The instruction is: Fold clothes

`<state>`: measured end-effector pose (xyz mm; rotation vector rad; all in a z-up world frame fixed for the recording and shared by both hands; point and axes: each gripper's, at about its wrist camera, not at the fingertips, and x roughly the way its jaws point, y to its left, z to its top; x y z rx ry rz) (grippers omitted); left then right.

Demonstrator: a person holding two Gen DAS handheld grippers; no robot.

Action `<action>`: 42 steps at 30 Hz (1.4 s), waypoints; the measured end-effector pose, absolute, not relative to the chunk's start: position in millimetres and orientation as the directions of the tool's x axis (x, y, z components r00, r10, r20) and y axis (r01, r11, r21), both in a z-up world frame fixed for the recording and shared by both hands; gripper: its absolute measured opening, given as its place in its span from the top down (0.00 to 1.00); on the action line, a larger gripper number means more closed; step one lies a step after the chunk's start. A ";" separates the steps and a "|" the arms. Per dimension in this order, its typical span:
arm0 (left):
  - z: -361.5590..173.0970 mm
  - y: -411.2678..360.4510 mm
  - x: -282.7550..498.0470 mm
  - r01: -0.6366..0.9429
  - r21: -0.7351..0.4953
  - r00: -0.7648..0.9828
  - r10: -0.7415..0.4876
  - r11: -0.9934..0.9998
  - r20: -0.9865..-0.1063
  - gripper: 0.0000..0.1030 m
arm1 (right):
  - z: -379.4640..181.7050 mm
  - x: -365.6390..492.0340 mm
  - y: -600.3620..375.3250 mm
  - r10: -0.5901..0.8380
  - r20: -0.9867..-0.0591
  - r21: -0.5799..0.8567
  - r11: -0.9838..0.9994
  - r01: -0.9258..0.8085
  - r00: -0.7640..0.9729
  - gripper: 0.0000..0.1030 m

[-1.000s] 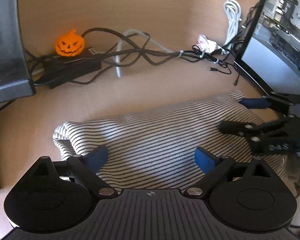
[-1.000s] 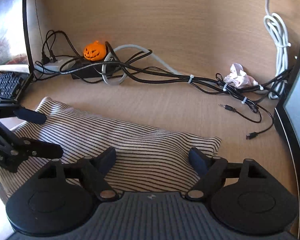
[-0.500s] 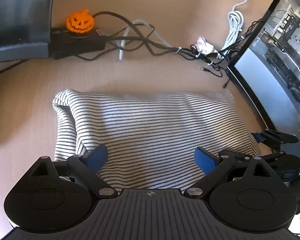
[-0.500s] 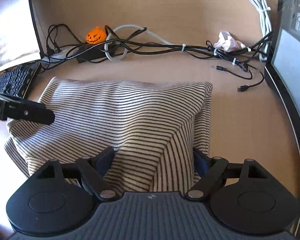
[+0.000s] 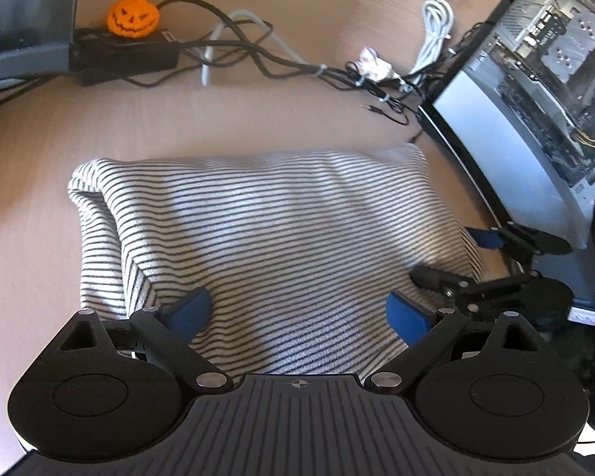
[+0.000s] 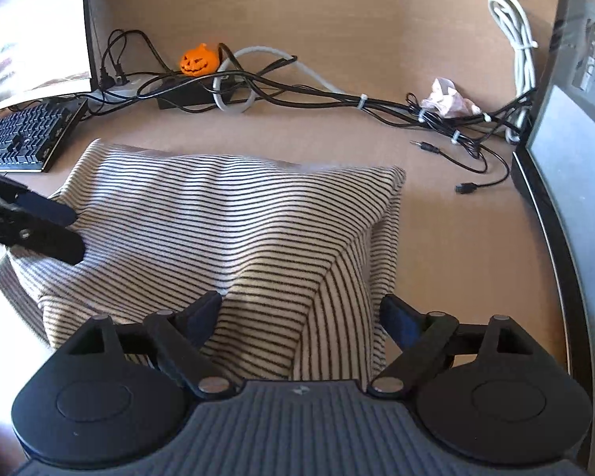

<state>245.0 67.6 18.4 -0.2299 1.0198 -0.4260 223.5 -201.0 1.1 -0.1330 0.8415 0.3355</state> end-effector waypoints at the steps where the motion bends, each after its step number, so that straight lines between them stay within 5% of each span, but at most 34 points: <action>1: 20.3 68.6 244.6 0.231 -0.383 0.452 -0.448 0.894 -0.772 0.06 | 1.6 222.9 -201.6 0.236 -0.749 0.015 0.940 -0.340 0.619 0.16; 15: 43.1 100.7 242.3 0.121 -0.268 0.587 -0.287 0.956 -0.757 0.06 | 13.7 205.0 -176.1 0.256 -0.726 -0.054 0.904 -0.423 0.639 0.15; 21: 46.1 109.5 225.5 0.052 -0.041 0.644 -0.065 0.998 -0.762 0.06 | 11.9 195.9 -164.5 0.206 -0.710 -0.144 0.893 -0.426 0.674 0.13; 37: 29.1 126.3 180.1 -0.027 0.003 0.613 0.019 1.000 -0.790 0.05 | 28.2 167.2 -123.5 0.311 -0.706 -0.122 0.832 -0.542 0.637 0.13; 42: 20.5 124.0 178.9 -0.054 0.068 0.586 0.087 0.996 -0.805 0.05 | -1.3 177.6 -97.6 0.248 -0.753 -0.190 0.805 -0.562 0.609 0.09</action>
